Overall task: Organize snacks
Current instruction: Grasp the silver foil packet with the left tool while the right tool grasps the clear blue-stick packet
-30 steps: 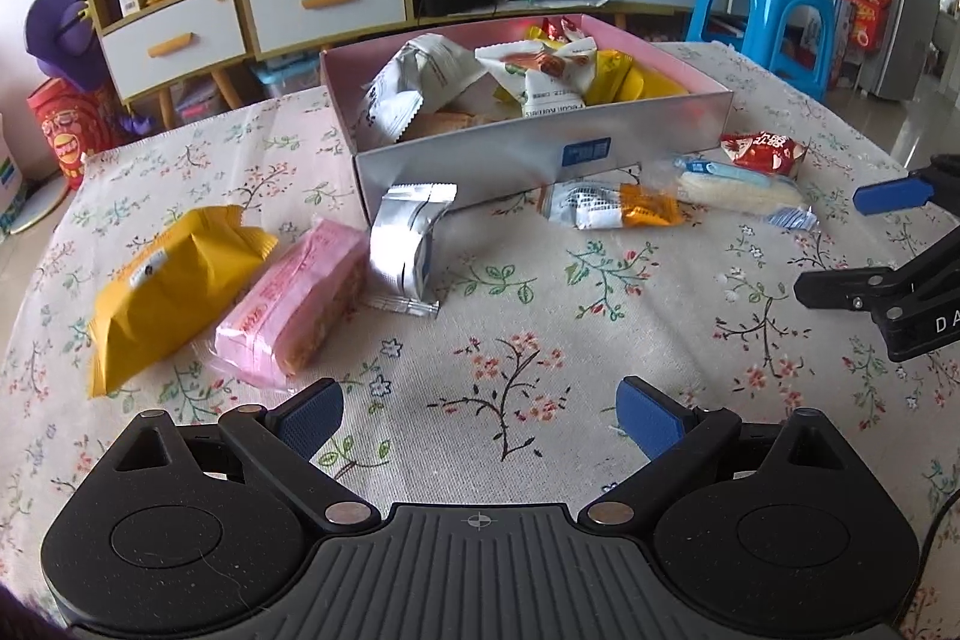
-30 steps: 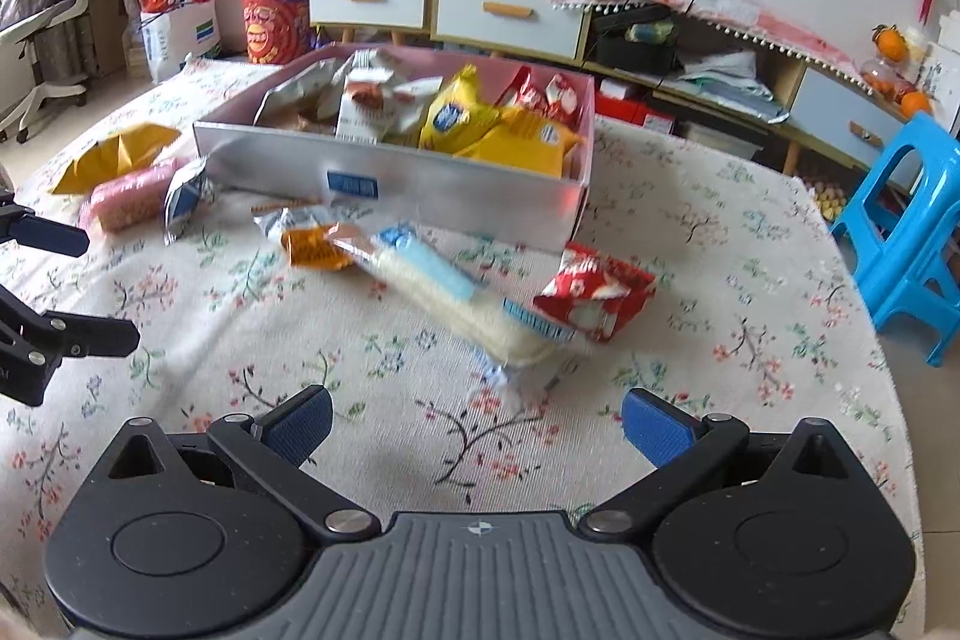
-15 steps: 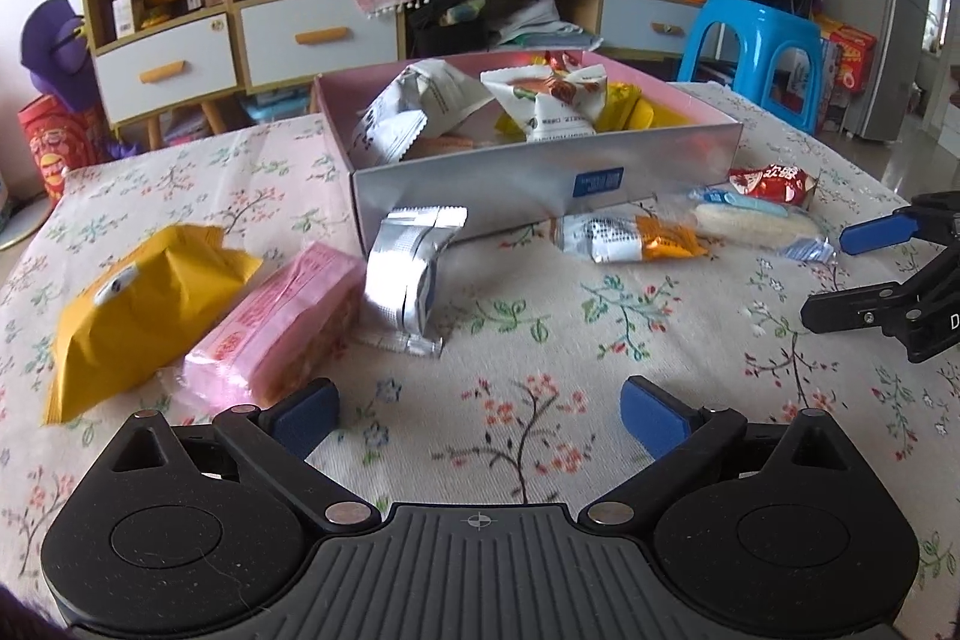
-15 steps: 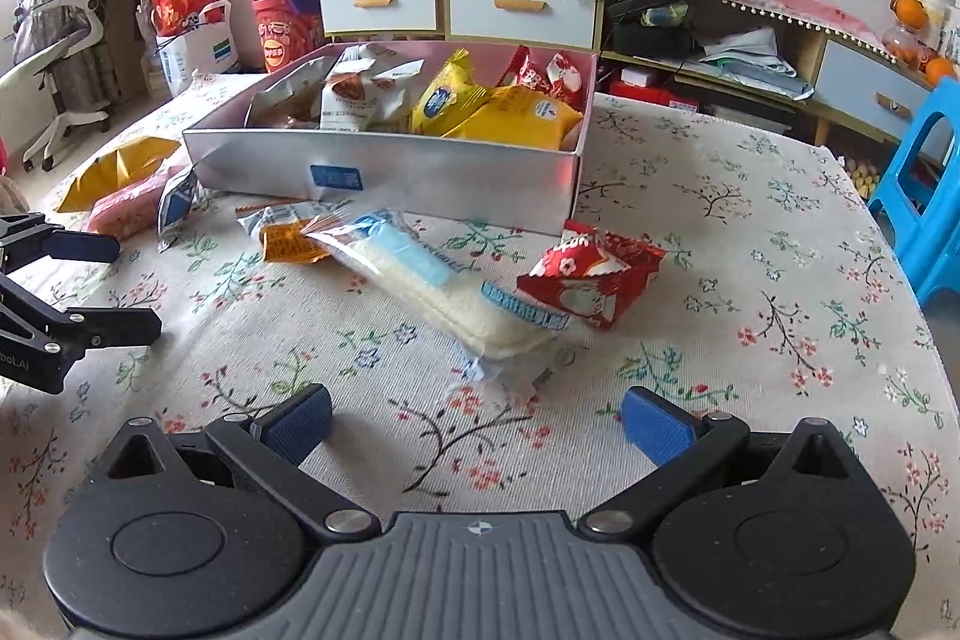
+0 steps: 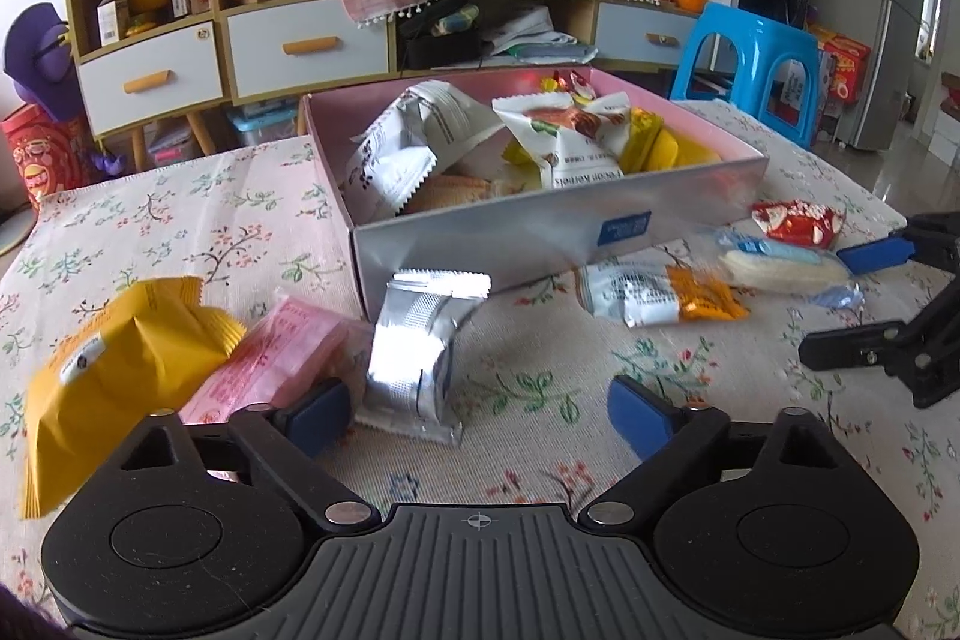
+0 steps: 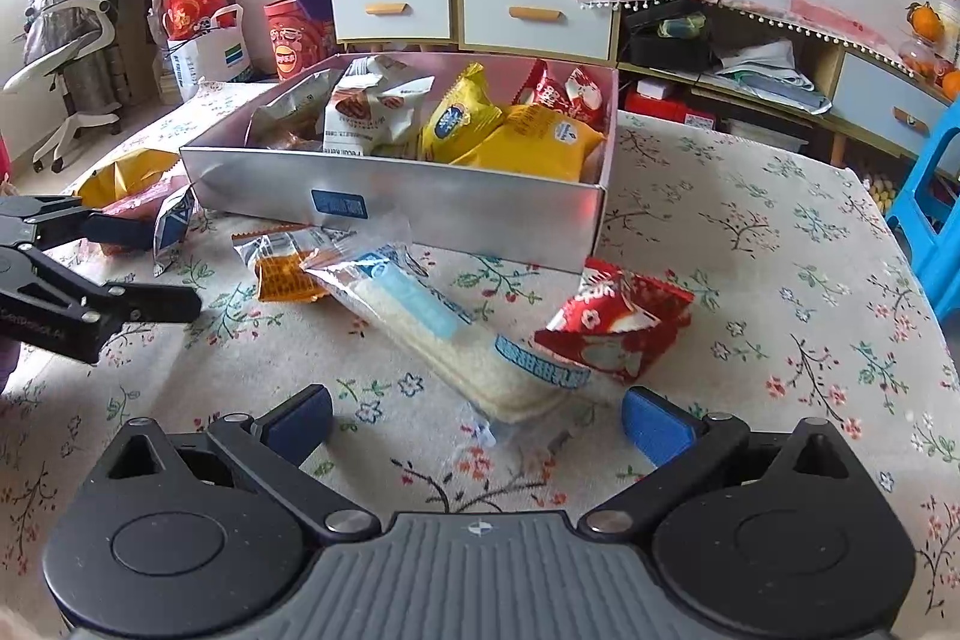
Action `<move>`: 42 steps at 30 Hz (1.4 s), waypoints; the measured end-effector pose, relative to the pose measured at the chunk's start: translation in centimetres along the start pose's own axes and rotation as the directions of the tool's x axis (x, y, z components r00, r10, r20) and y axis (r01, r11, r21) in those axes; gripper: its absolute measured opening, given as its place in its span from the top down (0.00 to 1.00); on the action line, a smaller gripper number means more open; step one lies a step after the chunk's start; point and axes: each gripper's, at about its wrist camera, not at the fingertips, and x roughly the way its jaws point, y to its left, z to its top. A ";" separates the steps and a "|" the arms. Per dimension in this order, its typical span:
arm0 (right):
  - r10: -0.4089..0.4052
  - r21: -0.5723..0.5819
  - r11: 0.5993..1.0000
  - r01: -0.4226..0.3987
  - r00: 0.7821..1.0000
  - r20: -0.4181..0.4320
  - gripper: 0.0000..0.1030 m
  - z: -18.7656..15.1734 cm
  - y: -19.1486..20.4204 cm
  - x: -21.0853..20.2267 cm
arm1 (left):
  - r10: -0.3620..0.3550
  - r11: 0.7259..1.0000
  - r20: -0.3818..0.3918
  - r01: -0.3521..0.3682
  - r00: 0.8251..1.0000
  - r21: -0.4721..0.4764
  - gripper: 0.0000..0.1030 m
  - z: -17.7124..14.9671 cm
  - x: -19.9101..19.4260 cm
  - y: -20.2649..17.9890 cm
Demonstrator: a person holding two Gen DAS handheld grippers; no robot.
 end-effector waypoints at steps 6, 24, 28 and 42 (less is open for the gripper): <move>0.046 -0.024 0.999 -0.046 0.999 0.008 0.15 0.0 0.3 -0.5 | 0.000 1.000 0.008 0.000 1.000 -0.029 0.42 0.6 -0.1 0.6; 0.099 -0.135 0.987 -0.088 0.992 0.075 0.39 1.6 3.0 -2.2 | -0.085 0.996 -0.019 0.086 0.996 0.029 0.51 0.9 -1.2 -1.4; 0.068 -0.152 0.987 -0.057 0.995 0.069 0.39 2.5 3.2 -1.0 | -0.053 0.998 -0.028 0.053 0.998 -0.025 0.49 1.3 -0.5 -1.0; 0.009 -0.244 0.970 -0.007 1.000 0.006 0.72 3.1 4.8 1.3 | 0.049 0.979 -0.080 -0.064 0.996 -0.192 0.62 2.6 1.0 0.1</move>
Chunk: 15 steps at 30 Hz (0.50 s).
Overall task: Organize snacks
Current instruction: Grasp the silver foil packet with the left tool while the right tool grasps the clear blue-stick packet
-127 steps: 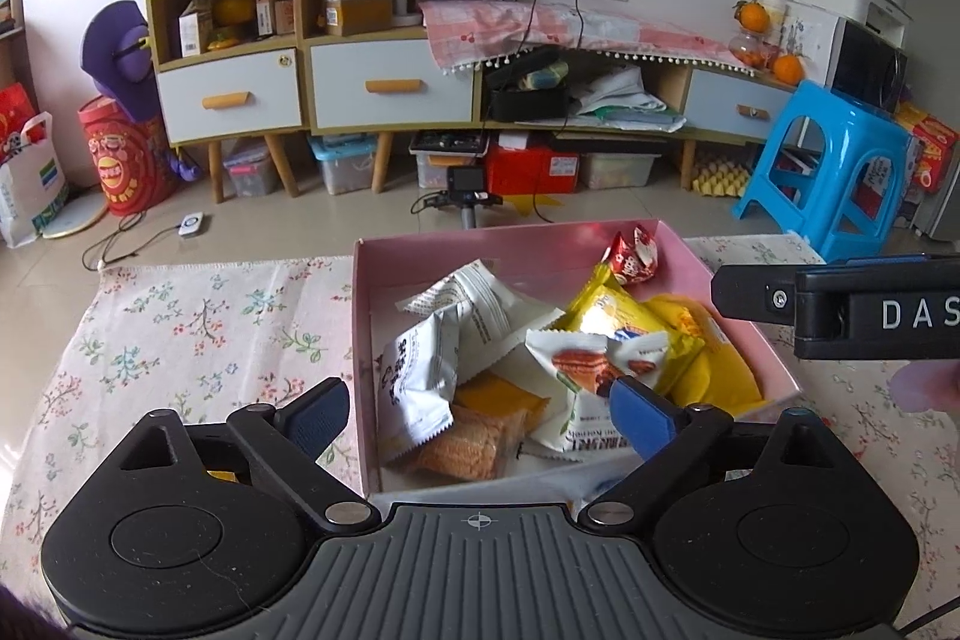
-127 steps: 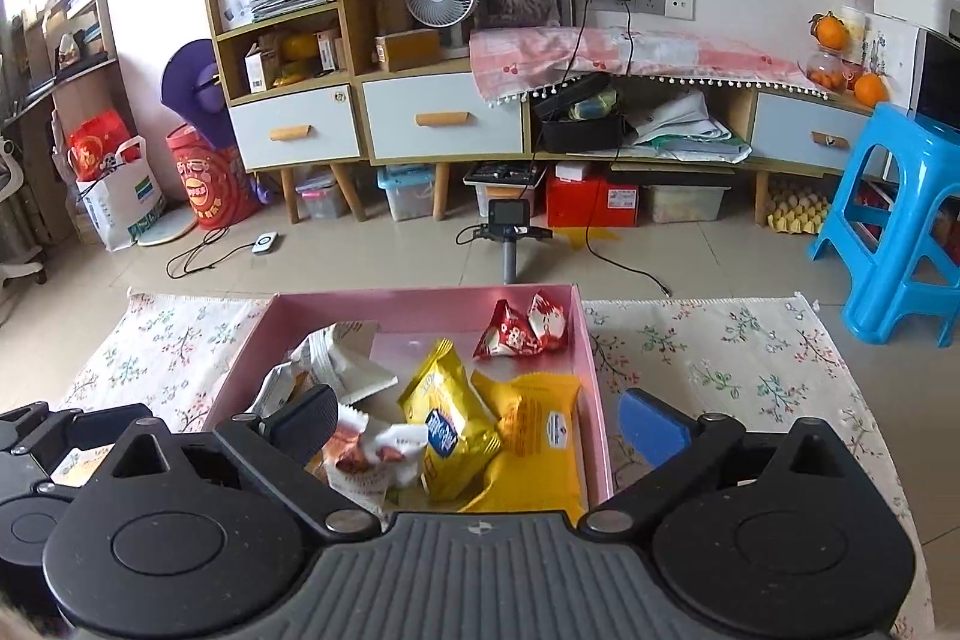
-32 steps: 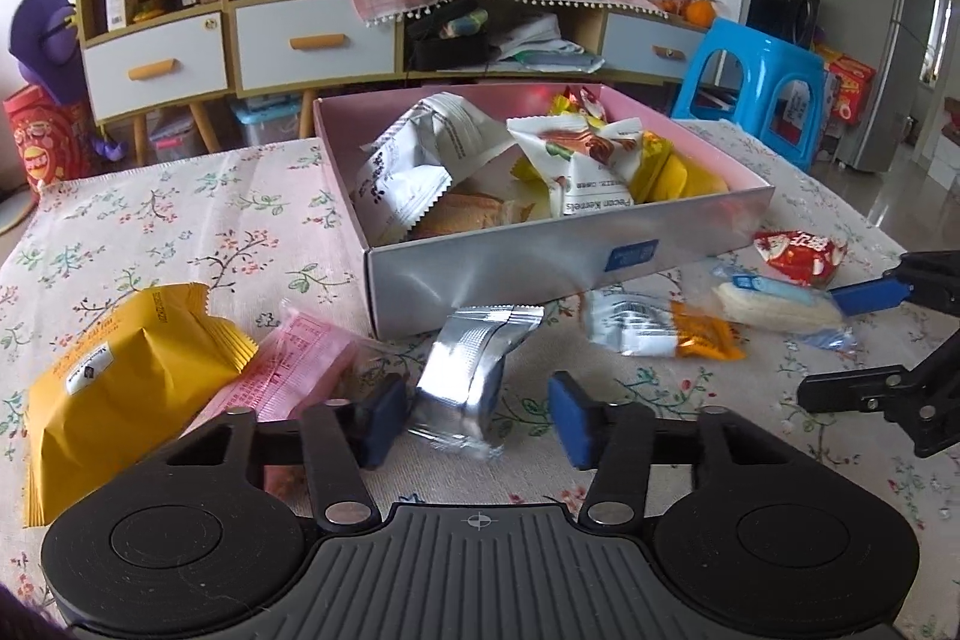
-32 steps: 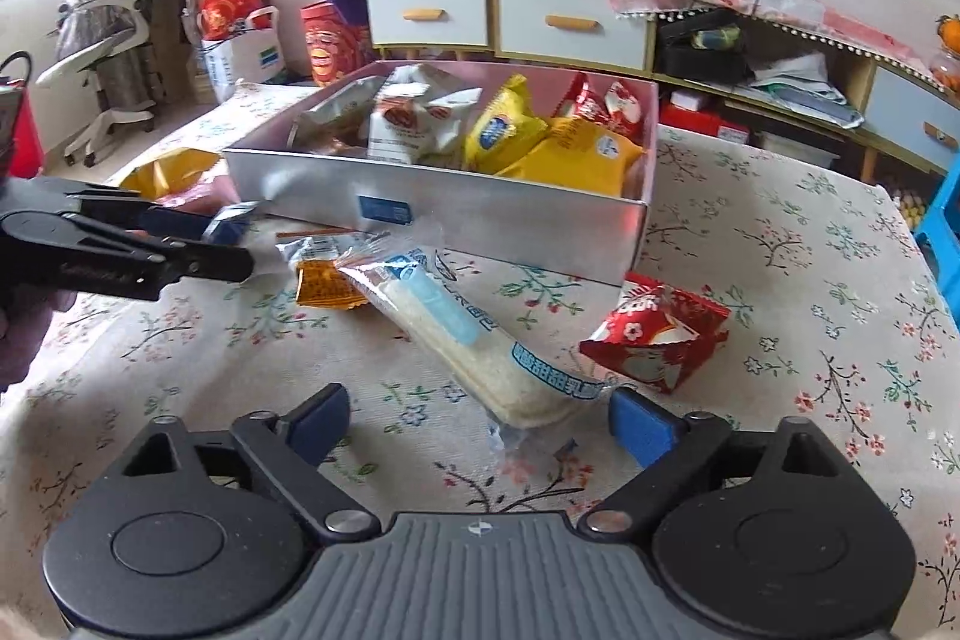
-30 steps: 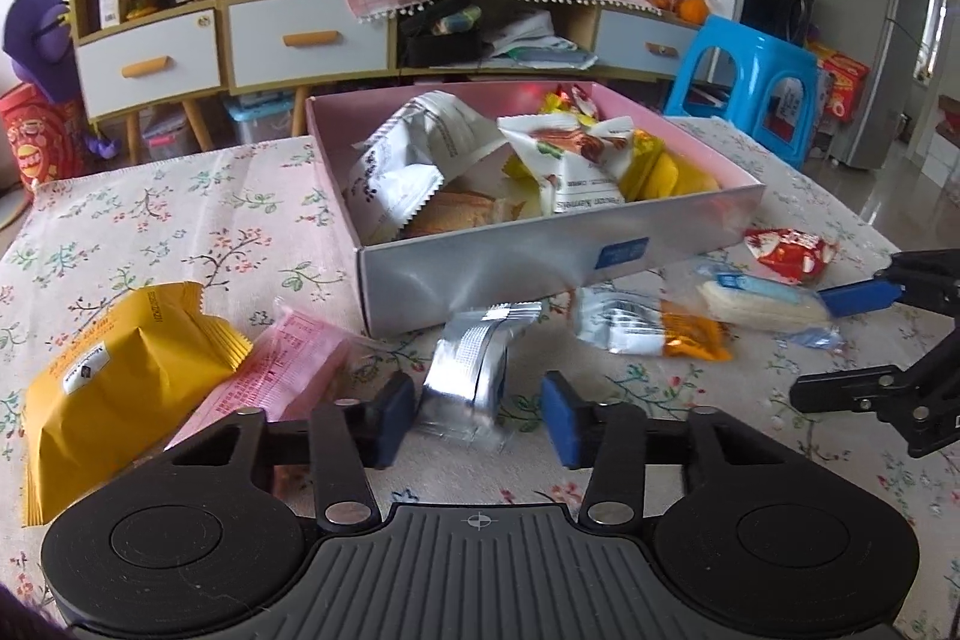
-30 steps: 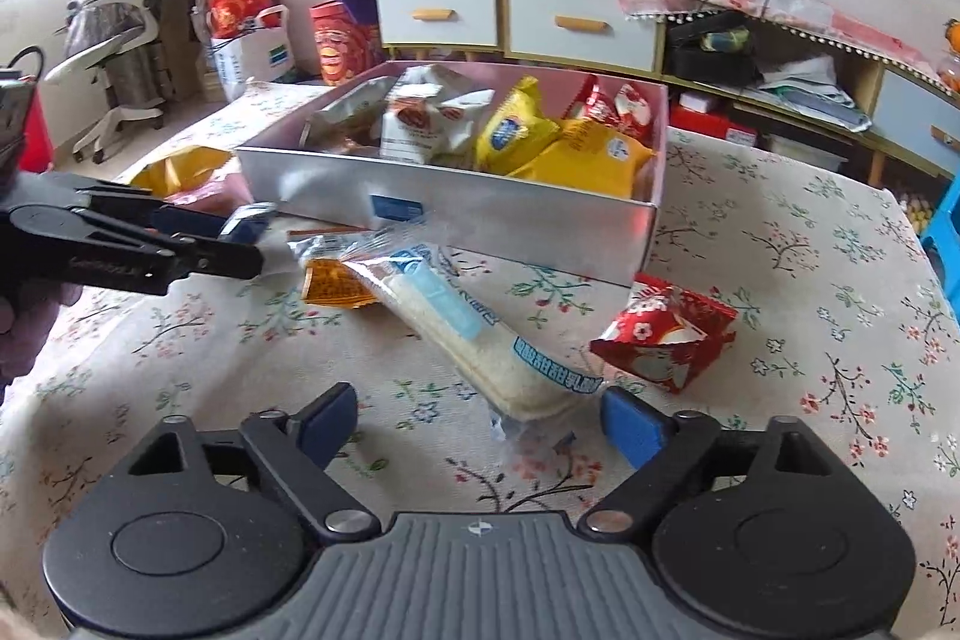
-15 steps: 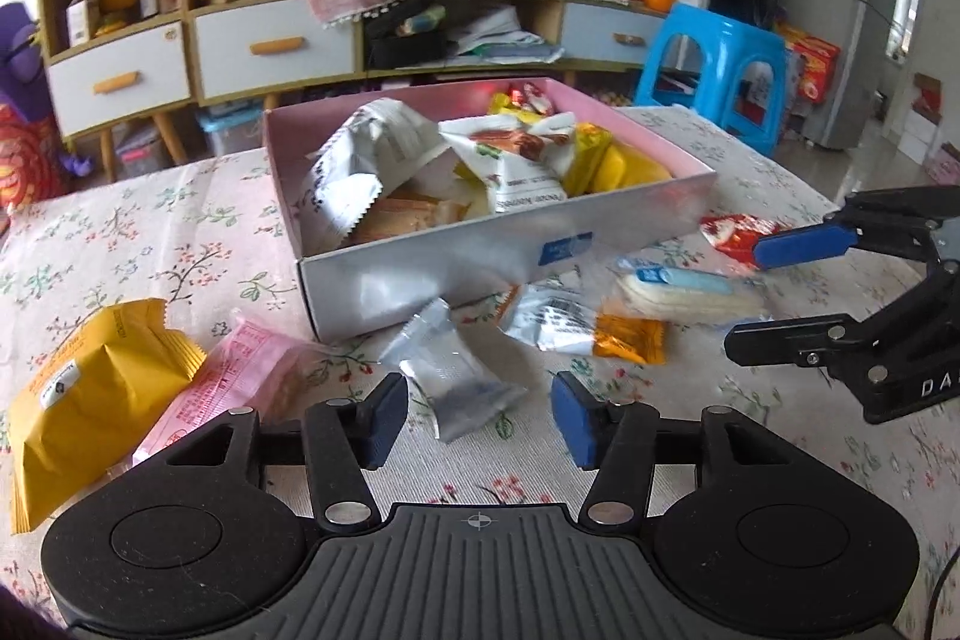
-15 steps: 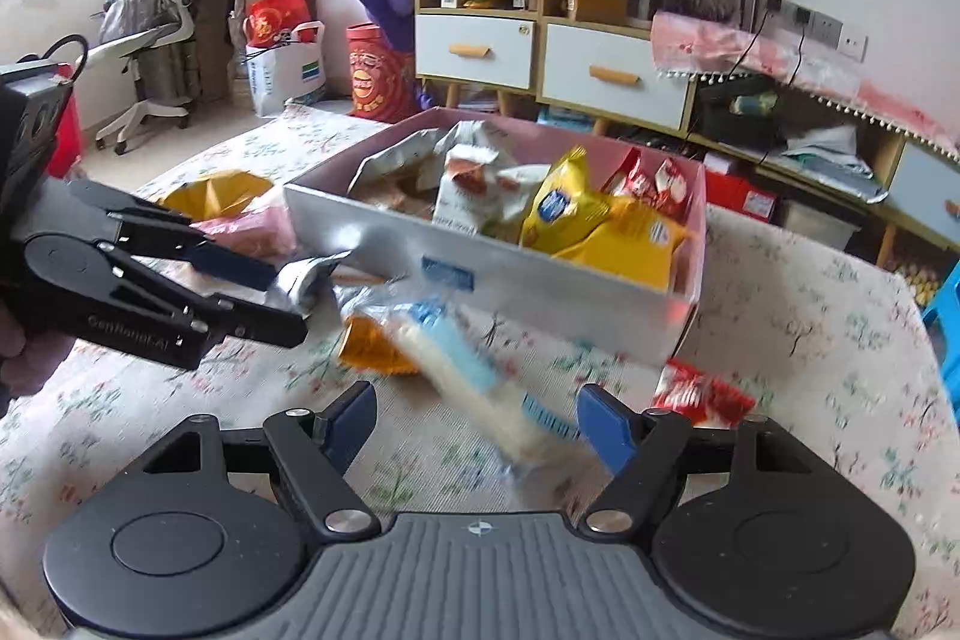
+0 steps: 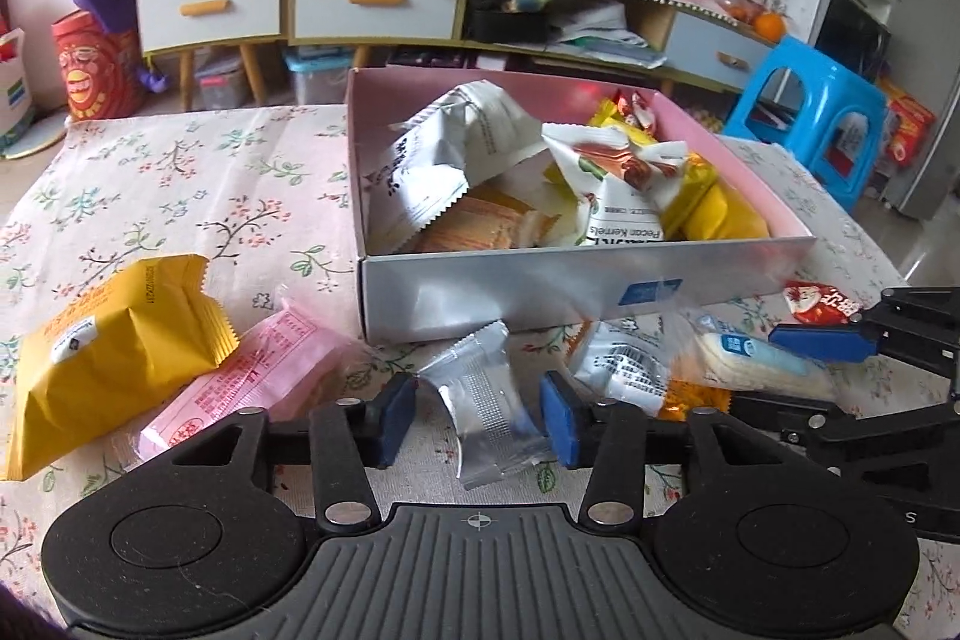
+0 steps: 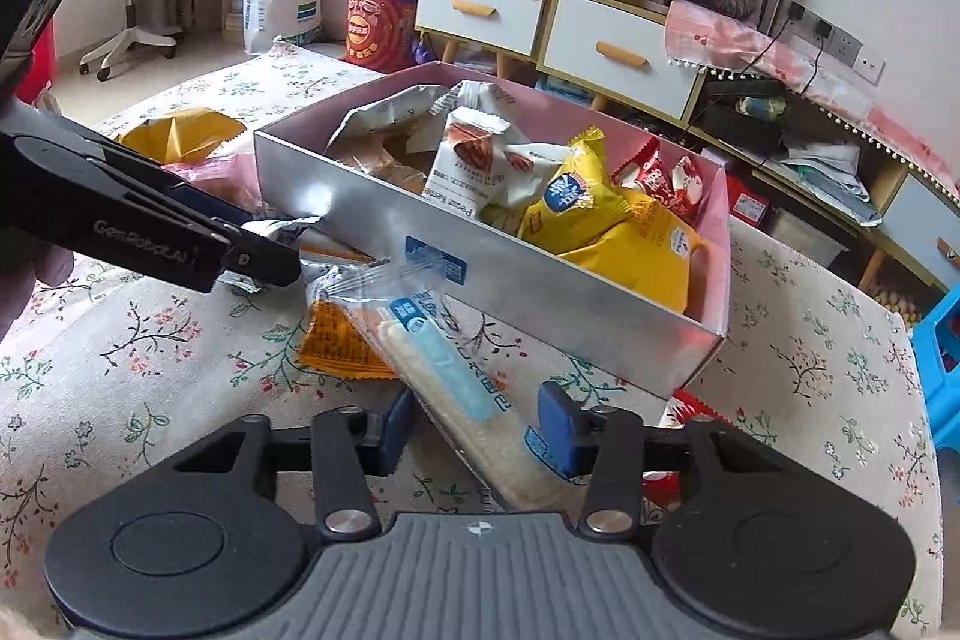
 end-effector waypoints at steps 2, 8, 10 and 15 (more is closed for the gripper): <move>0.004 0.004 1.000 -0.004 1.000 -0.004 0.76 0.0 0.1 -0.1 | 0.010 1.000 -0.003 -0.010 1.000 -0.002 0.68 0.0 -0.1 0.1; 0.021 0.002 1.000 -0.021 1.000 -0.020 0.84 0.1 0.1 -0.5 | -0.001 1.000 -0.032 0.000 0.999 -0.031 0.78 0.1 -0.4 0.4; 0.032 0.021 0.999 -0.032 0.999 -0.026 0.87 0.2 0.0 -0.8 | -0.012 0.999 -0.042 0.010 0.999 -0.038 0.78 0.0 -0.6 0.4; 0.058 0.102 0.993 -0.053 0.997 -0.045 0.92 0.8 -0.4 -1.3 | -0.017 0.999 -0.062 0.015 0.998 -0.037 0.78 -0.4 -1.1 0.0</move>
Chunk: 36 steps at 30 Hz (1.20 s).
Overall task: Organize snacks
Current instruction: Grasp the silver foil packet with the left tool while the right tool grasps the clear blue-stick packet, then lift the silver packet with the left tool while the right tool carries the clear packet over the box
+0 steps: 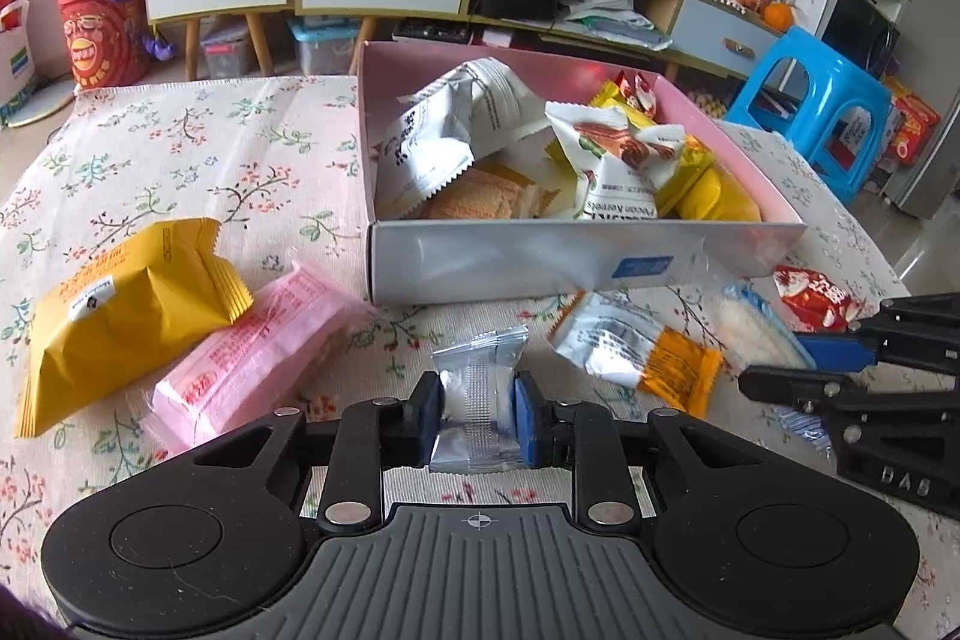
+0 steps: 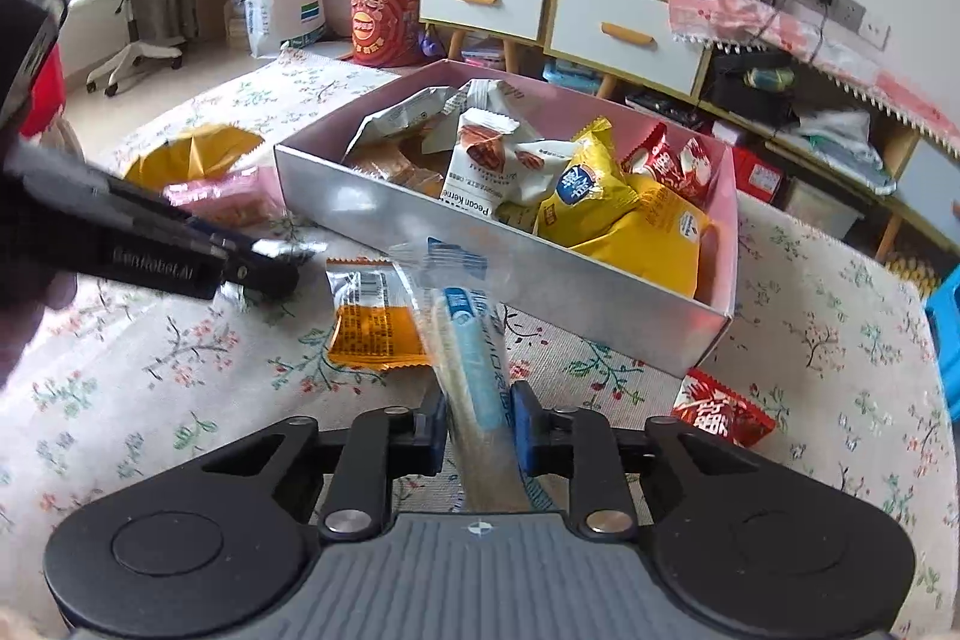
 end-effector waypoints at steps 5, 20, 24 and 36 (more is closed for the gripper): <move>0.023 0.101 0.995 -0.019 0.999 -0.031 0.93 0.5 -0.7 -0.1 | -0.003 1.000 -0.017 0.003 1.000 -0.002 0.78 -0.3 -0.5 -0.4; 0.064 0.296 0.954 -0.056 0.998 -0.016 0.93 2.2 -1.9 -1.8 | -0.043 0.997 -0.013 0.042 0.999 -0.061 0.78 0.6 -2.4 -0.1; 0.050 0.327 0.944 -0.044 0.999 -0.012 0.93 2.8 -2.1 -2.3 | -0.047 0.996 0.004 0.047 0.999 -0.080 0.78 1.2 -3.1 0.3; -0.045 0.521 0.853 0.011 0.998 0.054 0.93 4.9 -5.7 -2.8 | -0.054 0.987 0.086 0.066 0.995 -0.145 0.78 4.0 -3.9 0.5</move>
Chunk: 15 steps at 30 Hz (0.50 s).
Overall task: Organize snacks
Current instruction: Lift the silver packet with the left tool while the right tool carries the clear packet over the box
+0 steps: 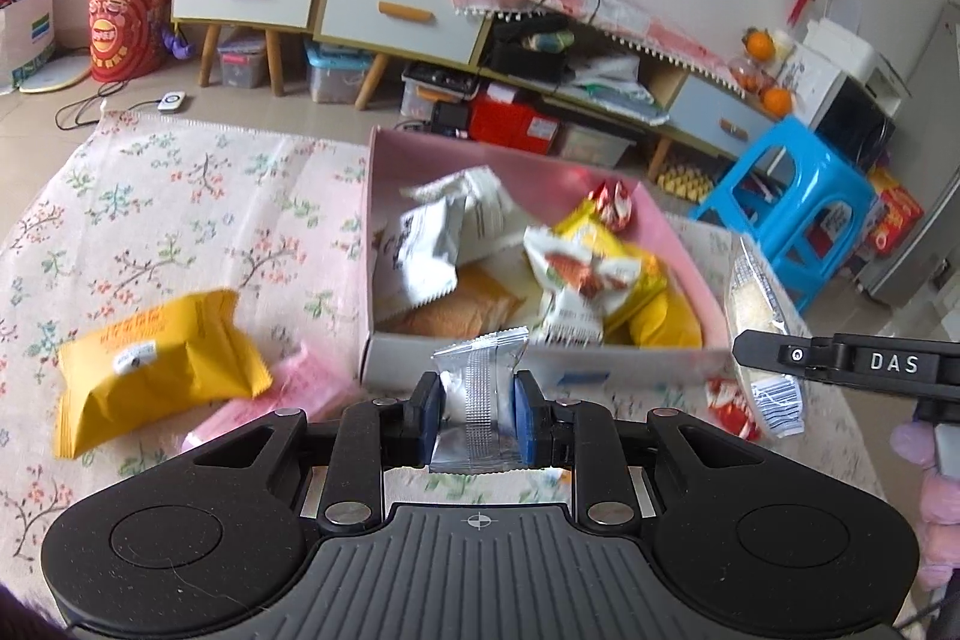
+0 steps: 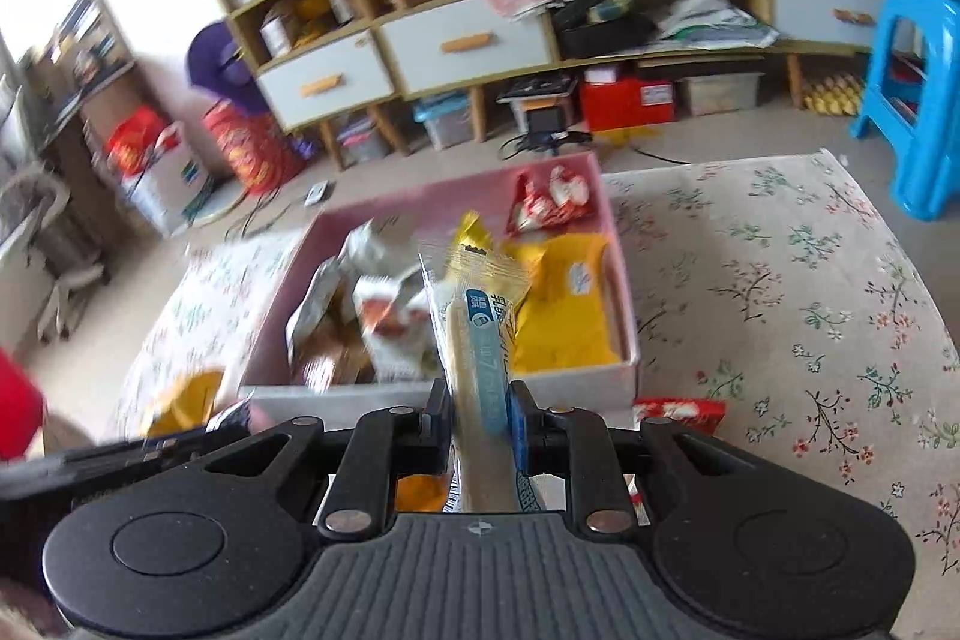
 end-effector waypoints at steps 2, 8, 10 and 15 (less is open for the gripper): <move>0.001 0.044 0.999 -0.002 1.000 0.019 0.93 0.5 -0.5 0.4 | -0.002 1.000 0.007 0.002 1.000 -0.015 0.78 0.5 0.3 0.0; -0.005 0.101 0.995 -0.003 0.997 0.077 0.93 1.6 -1.0 1.4 | 0.003 0.998 0.017 -0.002 1.000 -0.057 0.78 1.7 1.8 -0.2; -0.006 0.104 0.995 -0.003 0.996 0.086 0.93 1.9 -0.8 2.0 | 0.006 0.998 0.022 -0.004 1.000 -0.070 0.78 2.0 2.4 -0.3; 0.012 0.104 0.994 -0.024 0.994 0.108 0.93 2.6 -0.2 3.3 | 0.027 0.997 0.038 -0.024 0.999 -0.072 0.78 2.5 3.8 -1.1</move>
